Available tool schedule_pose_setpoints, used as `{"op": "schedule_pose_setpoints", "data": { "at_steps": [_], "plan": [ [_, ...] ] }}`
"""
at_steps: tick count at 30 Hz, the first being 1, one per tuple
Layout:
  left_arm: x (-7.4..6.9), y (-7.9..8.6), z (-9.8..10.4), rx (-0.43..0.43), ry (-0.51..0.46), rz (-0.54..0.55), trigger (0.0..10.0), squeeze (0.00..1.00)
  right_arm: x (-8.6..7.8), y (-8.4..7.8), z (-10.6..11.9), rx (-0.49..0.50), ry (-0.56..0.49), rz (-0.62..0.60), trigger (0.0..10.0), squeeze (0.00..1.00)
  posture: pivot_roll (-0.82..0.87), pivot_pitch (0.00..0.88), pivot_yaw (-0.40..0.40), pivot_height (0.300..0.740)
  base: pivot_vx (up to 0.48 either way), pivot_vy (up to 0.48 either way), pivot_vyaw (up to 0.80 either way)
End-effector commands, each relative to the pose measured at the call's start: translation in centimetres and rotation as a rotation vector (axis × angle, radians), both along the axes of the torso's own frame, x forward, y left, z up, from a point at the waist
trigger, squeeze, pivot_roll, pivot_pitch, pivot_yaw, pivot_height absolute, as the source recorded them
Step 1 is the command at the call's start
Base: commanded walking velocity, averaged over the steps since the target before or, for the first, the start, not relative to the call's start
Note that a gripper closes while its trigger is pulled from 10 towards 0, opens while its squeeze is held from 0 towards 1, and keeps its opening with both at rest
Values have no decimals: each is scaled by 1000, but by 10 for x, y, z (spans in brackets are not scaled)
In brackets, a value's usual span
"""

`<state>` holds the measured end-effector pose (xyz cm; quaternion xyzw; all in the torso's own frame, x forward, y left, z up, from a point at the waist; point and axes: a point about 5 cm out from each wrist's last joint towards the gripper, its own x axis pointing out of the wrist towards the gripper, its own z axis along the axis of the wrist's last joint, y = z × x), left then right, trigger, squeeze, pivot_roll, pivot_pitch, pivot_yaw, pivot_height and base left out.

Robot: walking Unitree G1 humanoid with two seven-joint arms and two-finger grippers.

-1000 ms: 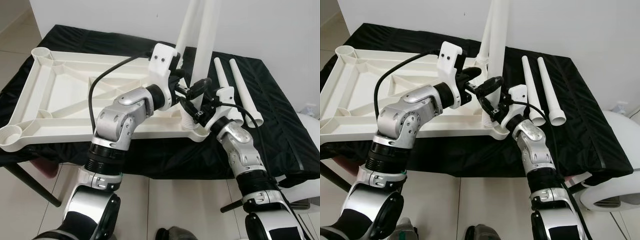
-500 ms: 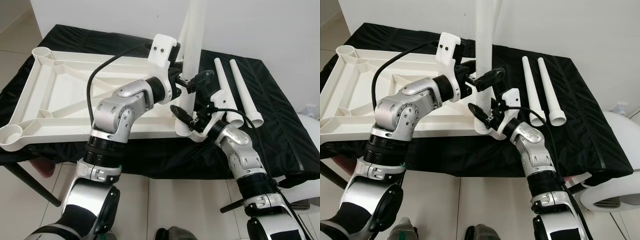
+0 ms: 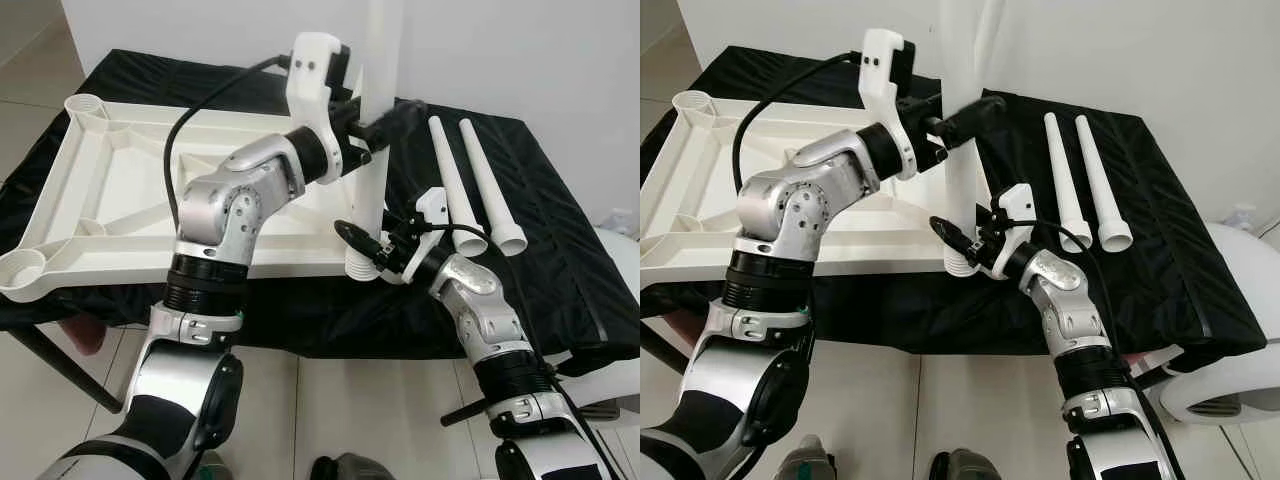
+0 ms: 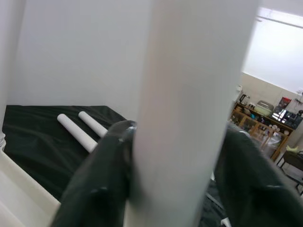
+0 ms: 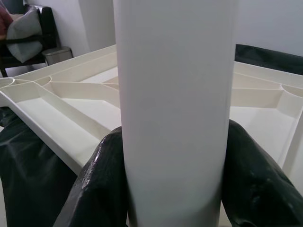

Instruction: Building children table

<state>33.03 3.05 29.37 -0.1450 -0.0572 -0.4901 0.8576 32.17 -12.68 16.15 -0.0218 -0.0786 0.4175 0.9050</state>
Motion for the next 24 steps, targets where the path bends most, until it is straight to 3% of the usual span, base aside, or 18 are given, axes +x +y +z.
{"op": "schedule_pose_setpoints", "data": {
  "at_steps": [1,9,14,15,21,22,24],
  "plan": [
    [-4,-5,10,-14,-33,-37,0,0,0,-5,0,-14,4,-7,10000,0,78,0,-124,740,0,0,0],
    [-8,-8,9,-1,-48,-58,0,0,2,-4,2,-13,-5,-7,10000,0,78,0,-119,740,0,0,0],
    [-9,-10,7,52,-71,-46,0,0,3,-4,2,-1,15,-22,10000,0,78,0,-119,740,0,0,0],
    [-8,-12,6,104,-99,-12,10000,0,5,-4,2,23,36,-38,10000,1000,78,0,-118,740,0,0,0],
    [-5,-11,6,137,-128,77,10000,0,12,-7,5,12,9,-172,10000,1000,80,0,-121,740,0,0,0],
    [-5,-10,6,141,-137,101,10000,0,14,-7,5,7,8,-209,10000,239,80,0,-121,740,0,0,0],
    [-4,-9,7,145,-145,130,10000,0,16,-7,6,-14,-19,-256,10000,239,80,0,-122,740,0,0,0]
  ]
}}
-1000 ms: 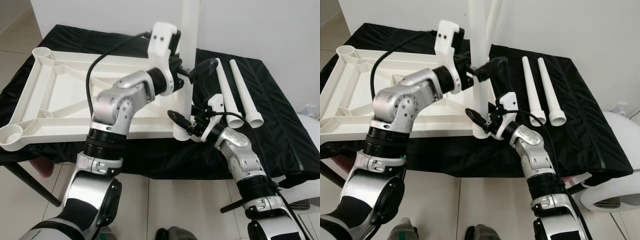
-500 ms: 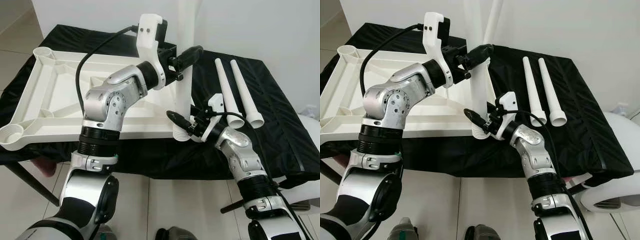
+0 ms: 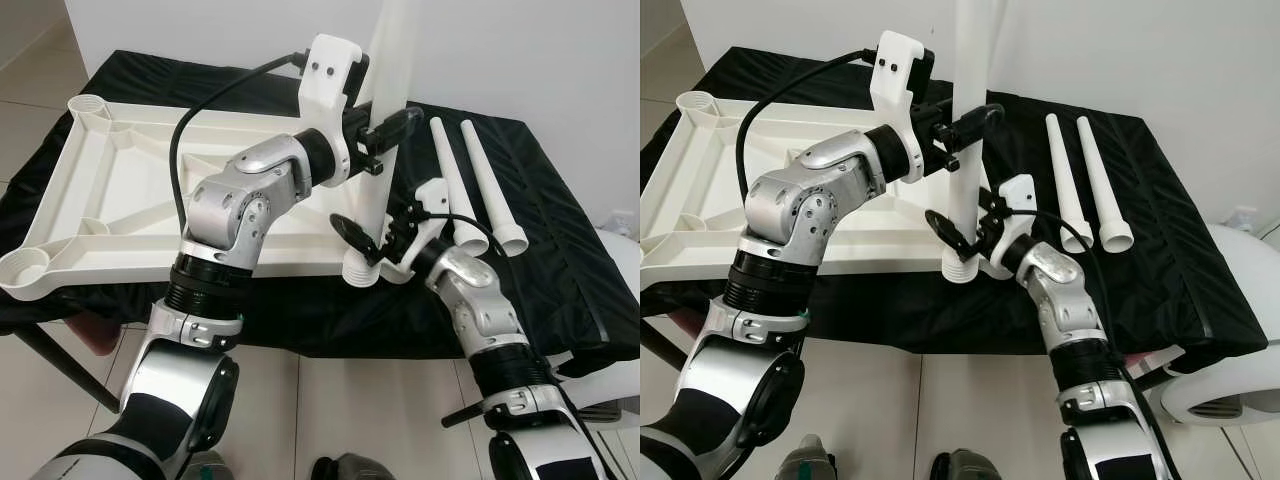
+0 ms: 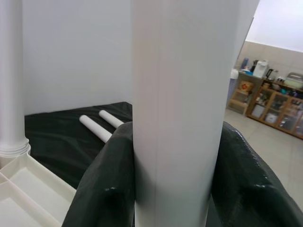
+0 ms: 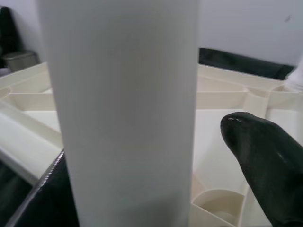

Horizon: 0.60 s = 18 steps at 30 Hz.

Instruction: Building children table

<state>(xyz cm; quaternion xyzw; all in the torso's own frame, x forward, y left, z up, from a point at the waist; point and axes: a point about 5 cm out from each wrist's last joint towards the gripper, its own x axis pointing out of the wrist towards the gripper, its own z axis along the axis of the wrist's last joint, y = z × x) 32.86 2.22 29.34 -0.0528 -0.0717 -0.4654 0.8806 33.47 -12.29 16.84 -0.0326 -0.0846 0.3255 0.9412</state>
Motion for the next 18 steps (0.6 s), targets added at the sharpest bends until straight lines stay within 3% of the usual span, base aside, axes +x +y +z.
{"op": "schedule_pose_setpoints", "data": {
  "at_steps": [1,7,18],
  "plan": [
    [-1,0,8,-5,-57,76,10000,0,4,-9,0,-9,-5,-92,10000,0,80,0,-124,740,0,0,0],
    [3,4,13,12,-107,210,10000,0,1,5,4,12,-53,-221,10000,0,84,0,-129,740,0,0,0],
    [6,4,15,19,-135,308,10000,0,-4,26,12,31,-104,-406,10000,0,89,0,-133,740,0,0,0]
  ]
}}
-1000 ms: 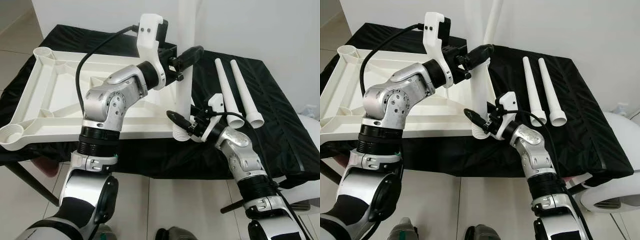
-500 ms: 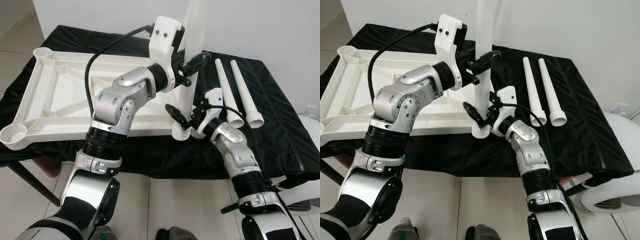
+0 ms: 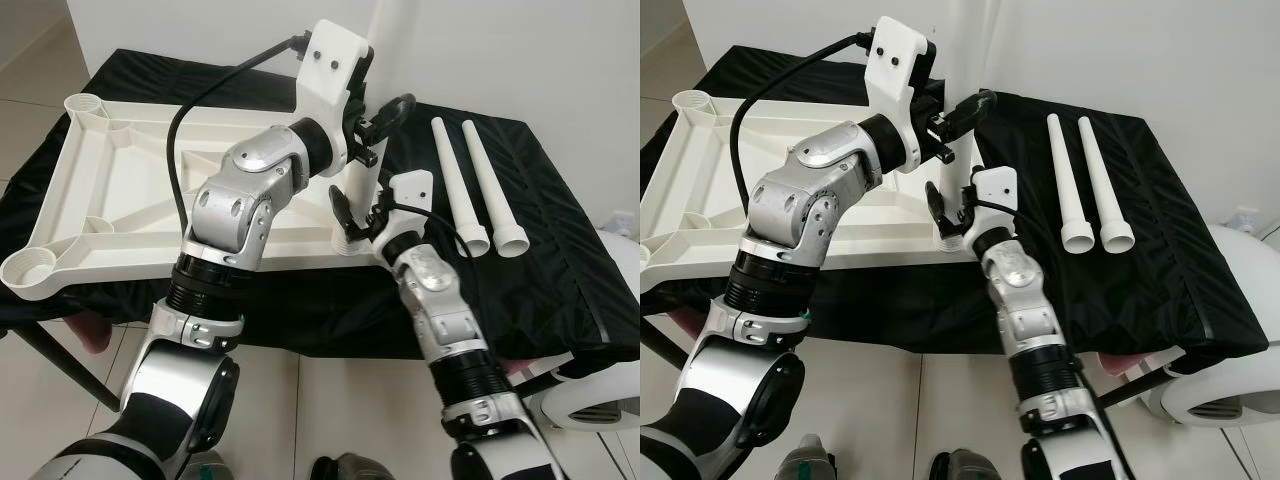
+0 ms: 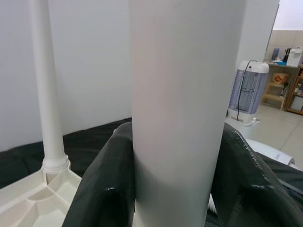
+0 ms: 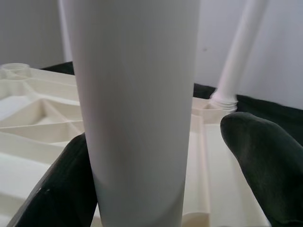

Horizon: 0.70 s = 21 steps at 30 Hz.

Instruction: Building children table

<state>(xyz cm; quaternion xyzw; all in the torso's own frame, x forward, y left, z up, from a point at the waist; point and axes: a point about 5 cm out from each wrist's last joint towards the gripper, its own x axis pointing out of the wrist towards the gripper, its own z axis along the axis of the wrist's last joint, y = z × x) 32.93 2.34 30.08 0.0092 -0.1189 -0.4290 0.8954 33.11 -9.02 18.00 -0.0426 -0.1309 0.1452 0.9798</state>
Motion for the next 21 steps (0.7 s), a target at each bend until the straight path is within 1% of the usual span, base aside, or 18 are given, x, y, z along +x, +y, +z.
{"op": "schedule_pose_setpoints", "data": {
  "at_steps": [1,2,4,12,13,14,15,16,18,19,21],
  "plan": [
    [5,3,9,-59,-12,218,10000,0,-1,-3,2,3,1,-85,10000,0,91,2,-135,740,0,0,0],
    [6,2,10,-57,-20,226,10000,0,-1,1,5,2,-5,-126,10000,0,93,4,-135,740,0,0,0],
    [6,1,10,-53,-28,230,10000,0,-2,3,8,8,-4,-170,10000,0,94,7,-135,740,0,0,0],
    [5,-2,15,-51,-48,228,10000,0,-4,7,9,26,9,-206,10000,0,95,13,-133,740,0,0,0],
    [5,-3,17,-54,-53,226,10000,0,-4,7,11,45,12,-222,9765,0,93,14,-130,740,0,0,0],
    [4,-4,19,-55,-60,222,10000,0,-4,7,13,58,11,-235,4353,0,92,14,-128,740,0,0,0],
    [4,-4,19,-55,-60,222,10000,0,-4,7,13,58,11,-235,4353,0,92,14,-128,740,0,0,0],
    [4,-5,20,-54,-66,220,10000,0,-3,5,15,72,13,-250,2549,0,92,14,-128,740,0,0,0],
    [4,-5,20,-54,-68,219,10000,0,-3,4,15,80,14,-260,2549,0,92,14,-128,740,0,0,0],
    [3,-5,21,-58,-70,223,10000,0,-3,5,15,88,24,-262,0,0,92,13,-128,740,0,0,0],
    [2,-6,22,-62,-73,226,10000,0,-3,5,15,91,26,-274,0,0,94,13,-128,740,0,0,0]
  ]
}}
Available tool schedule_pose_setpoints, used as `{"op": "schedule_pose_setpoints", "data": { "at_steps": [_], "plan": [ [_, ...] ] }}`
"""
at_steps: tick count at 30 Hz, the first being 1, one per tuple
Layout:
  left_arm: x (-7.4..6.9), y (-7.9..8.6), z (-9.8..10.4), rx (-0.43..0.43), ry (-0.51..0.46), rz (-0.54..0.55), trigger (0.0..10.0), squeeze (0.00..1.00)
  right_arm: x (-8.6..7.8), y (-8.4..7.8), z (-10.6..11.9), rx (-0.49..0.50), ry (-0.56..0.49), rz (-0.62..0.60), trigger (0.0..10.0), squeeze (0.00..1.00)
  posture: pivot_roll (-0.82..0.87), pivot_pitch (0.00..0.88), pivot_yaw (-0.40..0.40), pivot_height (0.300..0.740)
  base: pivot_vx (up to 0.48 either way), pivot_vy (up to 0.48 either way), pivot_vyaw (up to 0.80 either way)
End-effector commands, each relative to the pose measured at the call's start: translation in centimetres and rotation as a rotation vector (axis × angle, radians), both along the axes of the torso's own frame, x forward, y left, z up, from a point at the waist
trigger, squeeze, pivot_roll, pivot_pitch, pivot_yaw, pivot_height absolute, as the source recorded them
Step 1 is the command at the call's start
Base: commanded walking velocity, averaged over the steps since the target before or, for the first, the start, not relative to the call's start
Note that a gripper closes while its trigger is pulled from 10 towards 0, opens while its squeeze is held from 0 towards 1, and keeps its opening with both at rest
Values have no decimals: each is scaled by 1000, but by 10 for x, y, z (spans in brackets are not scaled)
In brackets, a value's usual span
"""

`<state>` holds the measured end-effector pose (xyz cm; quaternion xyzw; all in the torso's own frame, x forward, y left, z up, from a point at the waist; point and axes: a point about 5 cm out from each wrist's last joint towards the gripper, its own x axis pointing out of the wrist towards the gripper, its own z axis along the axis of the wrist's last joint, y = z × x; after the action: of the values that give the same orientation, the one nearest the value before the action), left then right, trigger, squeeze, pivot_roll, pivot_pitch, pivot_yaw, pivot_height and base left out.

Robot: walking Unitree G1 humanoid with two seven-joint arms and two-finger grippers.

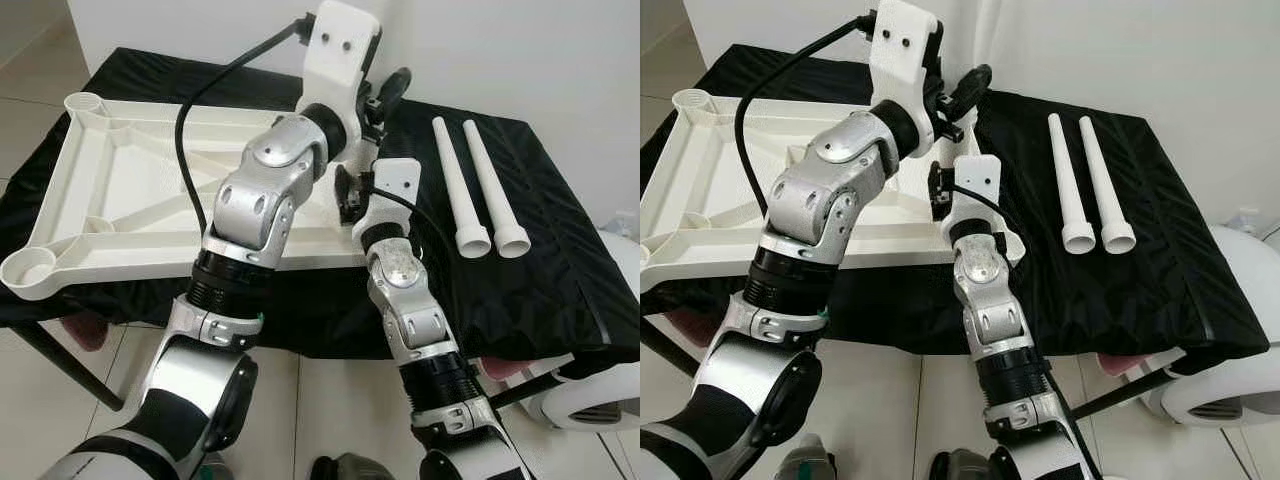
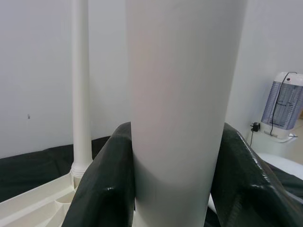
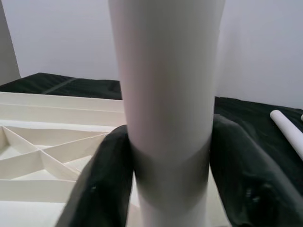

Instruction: Building children table

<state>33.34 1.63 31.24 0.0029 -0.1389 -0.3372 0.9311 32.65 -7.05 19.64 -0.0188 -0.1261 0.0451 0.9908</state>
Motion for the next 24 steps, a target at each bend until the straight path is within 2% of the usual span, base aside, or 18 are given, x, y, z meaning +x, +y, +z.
{"op": "schedule_pose_setpoints", "data": {
  "at_steps": [1,9,11,12,24],
  "plan": [
    [-2,1,11,-7,-49,34,10000,0,2,-15,-1,19,16,-79,0,0,94,13,-128,740,0,0,0],
    [-7,-2,15,-15,-66,20,10000,0,5,-18,-1,20,23,-120,0,0,95,12,-131,740,0,0,0],
    [-8,-3,15,-16,-67,17,10000,0,6,-20,1,8,15,-131,8157,0,96,10,-134,740,0,0,0],
    [-8,-4,15,-18,-67,16,10000,0,7,-21,1,2,11,-136,10000,0,95,8,-135,740,0,0,0],
    [-10,-6,18,-26,-74,-1,10000,0,8,-23,2,-16,5,-153,10000,0,94,2,-135,740,0,0,0]
  ]
}}
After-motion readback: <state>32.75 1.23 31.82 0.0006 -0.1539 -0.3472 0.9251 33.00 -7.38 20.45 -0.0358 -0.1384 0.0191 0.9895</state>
